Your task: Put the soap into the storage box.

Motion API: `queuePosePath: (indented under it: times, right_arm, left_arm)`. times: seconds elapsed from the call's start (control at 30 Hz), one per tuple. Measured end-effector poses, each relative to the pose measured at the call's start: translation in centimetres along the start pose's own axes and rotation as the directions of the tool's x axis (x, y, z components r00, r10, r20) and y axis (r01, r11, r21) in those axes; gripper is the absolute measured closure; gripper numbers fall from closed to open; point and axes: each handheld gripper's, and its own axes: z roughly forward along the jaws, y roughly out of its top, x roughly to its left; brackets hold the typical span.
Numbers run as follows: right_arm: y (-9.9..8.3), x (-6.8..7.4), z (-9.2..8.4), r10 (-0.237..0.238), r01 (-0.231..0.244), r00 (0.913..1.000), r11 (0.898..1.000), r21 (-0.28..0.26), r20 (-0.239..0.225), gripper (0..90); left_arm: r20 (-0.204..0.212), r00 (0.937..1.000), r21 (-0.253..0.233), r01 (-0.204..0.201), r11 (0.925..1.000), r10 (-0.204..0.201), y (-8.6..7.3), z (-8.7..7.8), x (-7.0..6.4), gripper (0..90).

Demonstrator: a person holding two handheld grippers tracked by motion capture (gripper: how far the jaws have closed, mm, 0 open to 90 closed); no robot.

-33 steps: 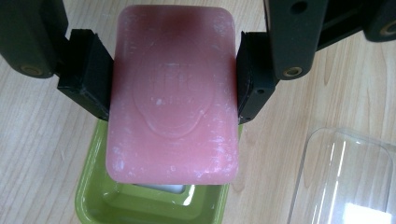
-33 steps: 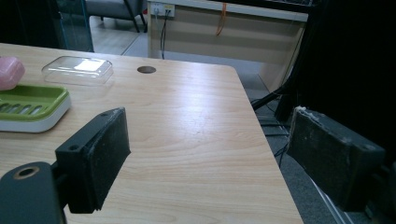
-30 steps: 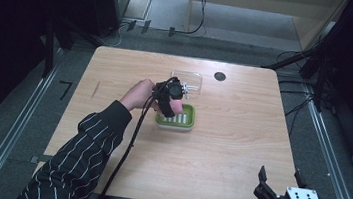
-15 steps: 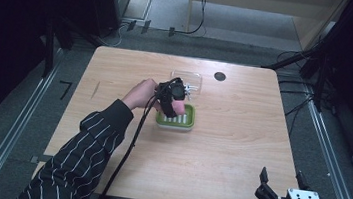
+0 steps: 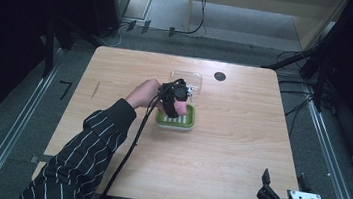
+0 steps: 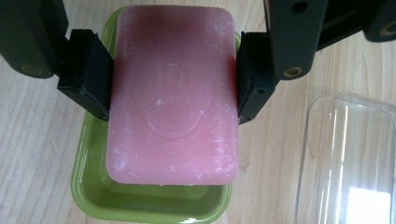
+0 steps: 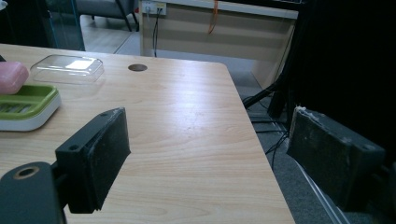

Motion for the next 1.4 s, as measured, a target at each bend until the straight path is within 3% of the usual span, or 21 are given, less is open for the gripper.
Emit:
queuePosePath:
  times: [0.67, 1.4]
  right_arm:
    - [0.0, 0.0, 0.0, 0.0, 0.0, 1.0, 1.0, 0.002, 0.001, 12.7]
    - [0.0, 0.0, 0.0, -0.001, 0.001, 1.0, 1.0, 0.001, -0.001, 12.7]
  left_arm:
    - [0.024, 0.997, 0.035, -0.074, 0.9966, 0.073, 0.2, 1.7, -0.3, 38.2]
    - [0.013, 0.9956, 0.04, -0.093, 0.9948, 0.093, 0.2, 2.4, -0.5, 38.2]
